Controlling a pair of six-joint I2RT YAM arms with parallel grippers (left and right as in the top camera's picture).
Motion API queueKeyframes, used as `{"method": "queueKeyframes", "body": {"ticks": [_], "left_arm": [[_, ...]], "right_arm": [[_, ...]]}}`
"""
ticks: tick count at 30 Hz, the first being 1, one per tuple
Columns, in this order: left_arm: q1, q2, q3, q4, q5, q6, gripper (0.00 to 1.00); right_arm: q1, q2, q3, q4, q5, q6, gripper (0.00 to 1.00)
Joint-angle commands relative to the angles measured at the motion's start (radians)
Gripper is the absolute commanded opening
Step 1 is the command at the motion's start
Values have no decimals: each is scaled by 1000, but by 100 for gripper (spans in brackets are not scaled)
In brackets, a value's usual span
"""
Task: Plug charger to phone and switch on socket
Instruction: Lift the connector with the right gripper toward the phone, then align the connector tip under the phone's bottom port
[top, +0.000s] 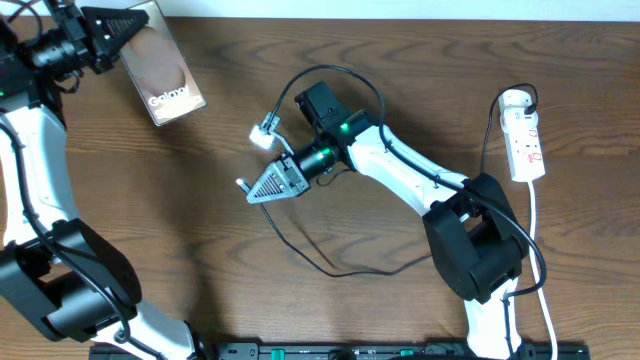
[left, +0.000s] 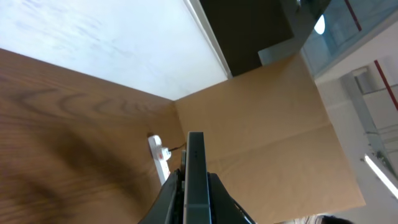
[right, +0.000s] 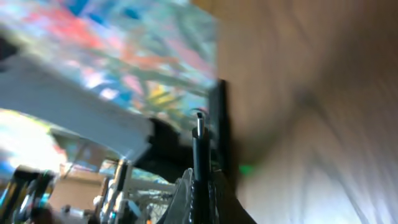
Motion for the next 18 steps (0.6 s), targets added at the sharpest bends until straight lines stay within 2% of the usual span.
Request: {"method": "queueKeyframes", "body": {"ticks": [1, 7, 18], "left_arm": [[-16, -11, 5, 6, 29, 13, 8], [-21, -11, 5, 6, 29, 17, 7], [-21, -11, 5, 6, 27, 58, 8]], "right_arm": [[-1, 10, 19, 71, -177, 47, 1], [-1, 10, 19, 313, -177, 257, 1], [-3, 10, 19, 932, -124, 761, 1]]}}
